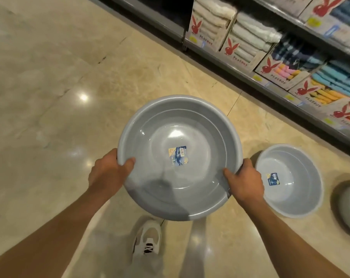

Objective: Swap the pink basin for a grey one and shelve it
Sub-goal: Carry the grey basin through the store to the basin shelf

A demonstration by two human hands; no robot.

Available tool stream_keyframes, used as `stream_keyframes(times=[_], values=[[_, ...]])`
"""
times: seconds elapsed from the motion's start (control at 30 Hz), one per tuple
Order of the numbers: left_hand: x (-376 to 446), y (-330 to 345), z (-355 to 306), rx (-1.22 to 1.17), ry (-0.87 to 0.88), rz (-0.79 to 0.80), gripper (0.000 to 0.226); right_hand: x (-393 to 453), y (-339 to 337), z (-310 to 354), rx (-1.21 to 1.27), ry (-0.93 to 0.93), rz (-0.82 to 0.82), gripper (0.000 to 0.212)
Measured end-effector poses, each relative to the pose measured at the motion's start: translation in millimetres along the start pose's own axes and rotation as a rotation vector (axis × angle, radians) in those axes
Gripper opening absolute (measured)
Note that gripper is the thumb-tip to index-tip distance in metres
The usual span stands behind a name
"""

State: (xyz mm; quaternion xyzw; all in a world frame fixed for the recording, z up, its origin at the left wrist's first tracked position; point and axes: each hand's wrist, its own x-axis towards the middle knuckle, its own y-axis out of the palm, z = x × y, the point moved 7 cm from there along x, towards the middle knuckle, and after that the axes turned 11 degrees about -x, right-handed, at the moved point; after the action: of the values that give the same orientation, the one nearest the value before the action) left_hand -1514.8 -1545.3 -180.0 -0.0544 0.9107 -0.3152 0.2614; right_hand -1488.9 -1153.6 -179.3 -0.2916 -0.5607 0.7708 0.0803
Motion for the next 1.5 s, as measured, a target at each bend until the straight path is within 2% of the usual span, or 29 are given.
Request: stream_keyframes(times=[0.13, 0.3, 0.43, 0.6, 0.8, 1.17, 1.4, 1.5], values=[[46, 33, 7, 0.095, -0.002, 0.025, 0.035, 38, 30, -5, -0.024, 0.046, -0.003, 0.034], [91, 81, 36, 0.227, -0.006, 0.040, 0.034, 75, 84, -17, -0.129, 0.044, 0.045, 0.035], [129, 114, 57, 0.182, -0.025, 0.013, 0.025, 103, 124, -22, -0.222, 0.023, 0.037, 0.037], [155, 146, 71, 0.194, 0.018, 0.044, 0.029, 127, 156, -31, -0.239, 0.041, 0.017, 0.038], [169, 171, 83, 0.254, -0.046, 0.068, 0.046, 144, 162, -44, -0.290, 0.039, -0.085, 0.039], [173, 181, 85, 0.217, -0.022, 0.067, 0.040, 159, 193, -61, -0.166, 0.112, 0.040, 0.044], [147, 174, 51, 0.115, -0.017, 0.046, 0.036, 143, 162, -72, -0.114, 0.142, 0.003, 0.043], [133, 171, 18, 0.109, 0.000, 0.082, 0.035, 134, 126, -85, -0.104, 0.166, 0.002, 0.043]])
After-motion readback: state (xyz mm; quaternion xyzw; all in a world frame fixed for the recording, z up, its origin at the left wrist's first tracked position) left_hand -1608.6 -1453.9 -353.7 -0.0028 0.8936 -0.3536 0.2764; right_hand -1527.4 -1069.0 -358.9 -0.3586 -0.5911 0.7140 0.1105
